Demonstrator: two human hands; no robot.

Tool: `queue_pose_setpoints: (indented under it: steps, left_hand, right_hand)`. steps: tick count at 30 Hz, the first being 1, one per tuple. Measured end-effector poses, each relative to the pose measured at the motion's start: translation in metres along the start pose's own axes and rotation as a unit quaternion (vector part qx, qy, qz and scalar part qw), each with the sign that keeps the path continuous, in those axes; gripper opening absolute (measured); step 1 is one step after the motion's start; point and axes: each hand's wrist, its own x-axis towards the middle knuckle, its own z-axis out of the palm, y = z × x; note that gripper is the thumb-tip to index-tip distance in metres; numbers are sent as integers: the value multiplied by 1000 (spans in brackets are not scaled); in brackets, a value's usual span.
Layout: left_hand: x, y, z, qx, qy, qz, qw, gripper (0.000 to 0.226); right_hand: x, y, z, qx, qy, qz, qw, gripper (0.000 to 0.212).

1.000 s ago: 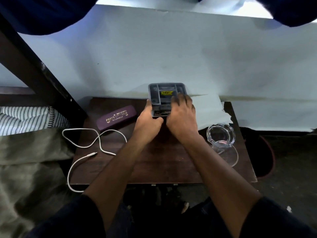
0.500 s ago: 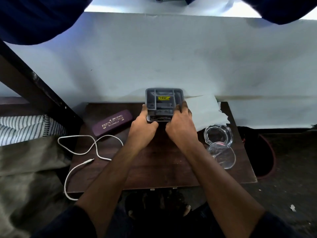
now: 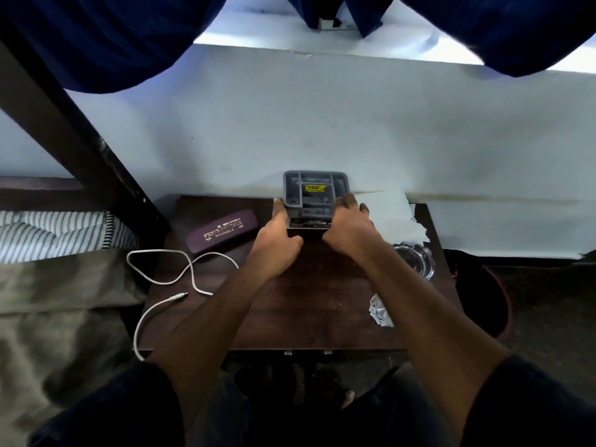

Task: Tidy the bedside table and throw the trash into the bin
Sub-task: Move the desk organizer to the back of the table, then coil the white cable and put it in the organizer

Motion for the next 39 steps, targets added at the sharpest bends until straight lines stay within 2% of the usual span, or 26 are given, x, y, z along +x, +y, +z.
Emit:
queue_pose_setpoints:
  steps: [2,4,6,9,13,19,22,25,29,34,38,39]
  left_hand:
    - [-14,-1,-1,-3,3,3,1000,87]
    - [-33,-3,0,-29,-34,6,999,85]
    - [-53,-9,1,-60,-63,15,996,85]
    - [-78,-19,1,-68,-58,26,996,84]
    - [-91,-42,-19,-118,-9,-13,993,88]
    - [-61,-76,-81,-182,103,-72,975,77]
    - [-40,-89,-100,-234,115,-104,960,66]
    - [-28,-94,-104,-247,105,-138,953,59]
    - [-20,-90,-106,-244,103,-148,953,35]
    - [11,-86,-117,-253,112,-108,955,55]
    - [24,-78,-125,-242,108,-113,958,48]
    - [25,-77,-126,-240,106,-116,958,39]
  right_hand:
    - [-9,0,-5,40,50,-18,998,71]
    - [-23,0,-5,92,127,-40,987,55]
    - [-37,-3,1,125,158,-56,978,44]
    - [-55,-9,18,142,120,-69,980,39]
    - [-65,-20,45,150,44,-73,985,39]
    - [-38,-65,67,246,-59,-101,962,56]
    - [-15,-90,75,281,-57,-93,953,59]
    - [5,-106,88,282,-45,-77,955,45]
    - [20,-111,106,267,2,-64,961,37]
    - [28,-109,115,395,17,-50,917,42]
    - [37,-114,112,411,13,-46,910,35]
    - [38,-115,111,410,13,-46,911,34]
